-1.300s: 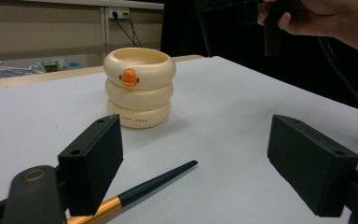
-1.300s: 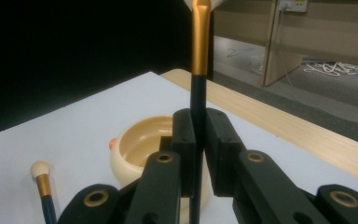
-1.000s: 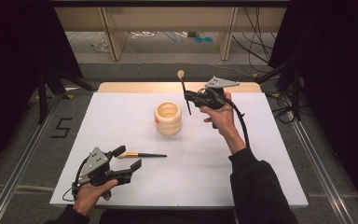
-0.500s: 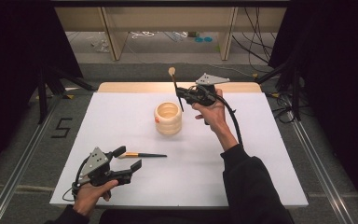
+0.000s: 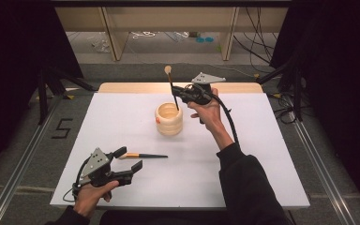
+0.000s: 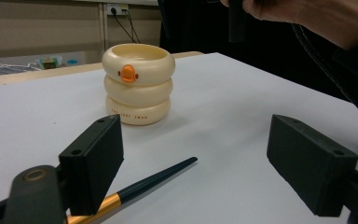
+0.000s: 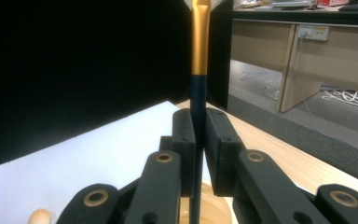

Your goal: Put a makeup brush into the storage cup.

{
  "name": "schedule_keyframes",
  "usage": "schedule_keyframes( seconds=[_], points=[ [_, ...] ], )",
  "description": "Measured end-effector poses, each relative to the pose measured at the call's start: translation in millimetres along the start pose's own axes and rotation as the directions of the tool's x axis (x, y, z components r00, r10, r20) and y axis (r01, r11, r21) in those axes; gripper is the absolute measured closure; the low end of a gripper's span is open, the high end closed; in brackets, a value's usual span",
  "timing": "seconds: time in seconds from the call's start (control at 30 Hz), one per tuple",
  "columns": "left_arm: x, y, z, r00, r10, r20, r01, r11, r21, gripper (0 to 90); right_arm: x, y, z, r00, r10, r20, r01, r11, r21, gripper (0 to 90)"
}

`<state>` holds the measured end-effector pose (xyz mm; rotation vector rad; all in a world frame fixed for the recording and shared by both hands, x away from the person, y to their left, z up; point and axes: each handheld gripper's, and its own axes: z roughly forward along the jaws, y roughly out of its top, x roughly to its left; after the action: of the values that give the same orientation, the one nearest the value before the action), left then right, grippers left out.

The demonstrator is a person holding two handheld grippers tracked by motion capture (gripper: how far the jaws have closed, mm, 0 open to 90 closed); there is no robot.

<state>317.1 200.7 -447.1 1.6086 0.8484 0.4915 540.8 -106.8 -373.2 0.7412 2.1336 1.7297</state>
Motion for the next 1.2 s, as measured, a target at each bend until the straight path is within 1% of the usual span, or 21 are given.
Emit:
schedule_keyframes(
  seconds=[0.03,0.07,0.1,0.13,0.23,0.3,0.33,0.4,0.53,0.63,0.77,0.87,1.0,1.07,1.1,1.17,1.2],
  points=[
    [0.0,0.1,0.1,1.0,-0.001,0.001,0.001,1.0,0.0,18.1,-0.7,-0.3,0.5,1.0,-0.002,0.004,0.002,1.0,0.001,83.0],
    [-1.8,-0.1,0.5,0.9997,-0.024,0.003,0.024,0.9997,-0.001,18.2,-1.2,-0.9,1.3,1.0,0.0,0.009,0.0,1.0,-0.007,83.0],
    [-1.8,-0.1,0.5,0.9997,-0.024,0.003,0.024,0.9997,-0.001,18.1,-1.2,-0.9,1.3,1.0,0.0,0.009,0.0,1.0,-0.007,83.0],
    [-0.7,0.0,0.7,0.9999,-0.001,0.01,0.001,1.0,0.002,18.2,-1.4,-1.2,1.5,1.0,0.002,0.007,-0.002,1.0,-0.005,83.0],
    [-0.5,0.1,0.7,0.9999,-0.002,0.013,0.002,1.0,0.001,18.2,-1.4,-1.6,2.4,1.0,0.009,0.002,-0.009,1.0,-0.01,83.0],
    [-1.6,-0.1,0.7,0.9998,-0.02,0.007,0.02,0.9998,-0.001,18.2,-0.6,-2.9,5.1,1.0,0.003,0.005,-0.003,1.0,-0.003,83.0],
    [-2.1,-0.4,0.7,0.9996,-0.029,0.004,0.029,0.9996,-0.002,18.2,-0.5,-3.3,6.1,1.0,0.006,0.001,-0.006,1.0,-0.009,83.0],
    [-1.0,0.3,0.0,0.9999,-0.008,0.008,0.008,1.0,-0.003,18.2,-0.6,-4.2,8.2,0.9999,0.01,-0.003,-0.01,1.0,-0.008,83.0],
    [-0.9,0.3,0.4,0.9999,-0.005,0.012,0.005,1.0,-0.003,18.2,-2.2,-7.6,11.1,1.0,0.005,0.004,-0.005,1.0,0.004,83.0],
    [-0.9,0.4,0.3,0.9999,-0.007,0.009,0.007,1.0,-0.003,18.2,-2.3,-8.1,12.6,1.0,0.002,0.005,-0.002,1.0,-0.001,83.0],
    [-0.9,0.2,0.1,0.9999,-0.008,0.007,0.008,1.0,-0.001,18.2,-0.5,-8.6,14.0,0.9998,0.016,-0.008,-0.016,1.0,-0.007,83.0],
    [-1.0,0.3,0.3,1.0,-0.005,0.009,0.005,1.0,-0.002,18.2,1.4,-11.6,17.3,0.9998,0.015,-0.013,-0.015,1.0,0.008,83.0],
    [-1.1,0.3,-0.4,1.0,-0.006,0.007,0.006,1.0,-0.002,18.2,2.6,-14.3,20.2,0.9996,0.019,-0.02,-0.018,1.0,0.013,83.0],
    [-1.0,0.4,-0.5,1.0,-0.007,0.006,0.007,1.0,-0.003,18.2,3.1,-15.4,21.1,0.9997,0.019,-0.016,-0.019,1.0,0.008,83.0],
    [-0.9,0.3,-0.6,1.0,-0.006,0.006,0.006,1.0,-0.001,18.2,2.5,-16.3,21.7,0.9998,0.017,-0.014,-0.017,1.0,0.014,83.0],
    [-0.9,0.3,-0.8,1.0,-0.006,0.006,0.006,1.0,-0.002,18.2,2.7,-18.6,23.4,0.9993,0.032,-0.02,-0.031,0.999,0.016,83.0],
    [-0.9,0.4,-0.7,1.0,-0.006,0.007,0.006,1.0,-0.002,18.2,3.1,-19.5,23.9,0.9993,0.031,-0.021,-0.03,0.999,0.019,83.0]
  ],
)
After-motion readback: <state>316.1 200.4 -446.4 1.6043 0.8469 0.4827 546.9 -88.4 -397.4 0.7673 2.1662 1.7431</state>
